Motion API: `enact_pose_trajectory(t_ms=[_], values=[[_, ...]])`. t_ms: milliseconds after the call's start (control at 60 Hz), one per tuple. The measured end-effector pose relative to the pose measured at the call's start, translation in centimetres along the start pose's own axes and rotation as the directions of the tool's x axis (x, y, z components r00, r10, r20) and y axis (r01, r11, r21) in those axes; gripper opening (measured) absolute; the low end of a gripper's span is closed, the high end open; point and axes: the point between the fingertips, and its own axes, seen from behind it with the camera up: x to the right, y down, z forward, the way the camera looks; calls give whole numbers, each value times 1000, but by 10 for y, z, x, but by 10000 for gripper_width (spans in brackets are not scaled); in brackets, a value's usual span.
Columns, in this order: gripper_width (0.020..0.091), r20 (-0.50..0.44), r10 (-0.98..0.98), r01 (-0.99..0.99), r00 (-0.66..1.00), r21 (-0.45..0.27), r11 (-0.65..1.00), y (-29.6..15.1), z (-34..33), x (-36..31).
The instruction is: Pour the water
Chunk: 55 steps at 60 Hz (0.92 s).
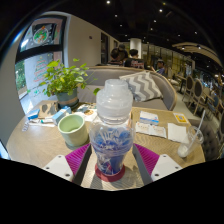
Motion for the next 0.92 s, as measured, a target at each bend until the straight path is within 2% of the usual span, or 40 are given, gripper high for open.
enact_pose_trajectory(t_ms=[67,367,550,917], values=[[864,-27,-14,14,1000,-10,1000,2,-14,1],[854,-140,-2,-8,990,-72,997,8,-148,-30],[855,-161,23,-32,987,-53,998,7,-226,-70],[853,-204,20,-28,979,-39,999,13,-279,-90]])
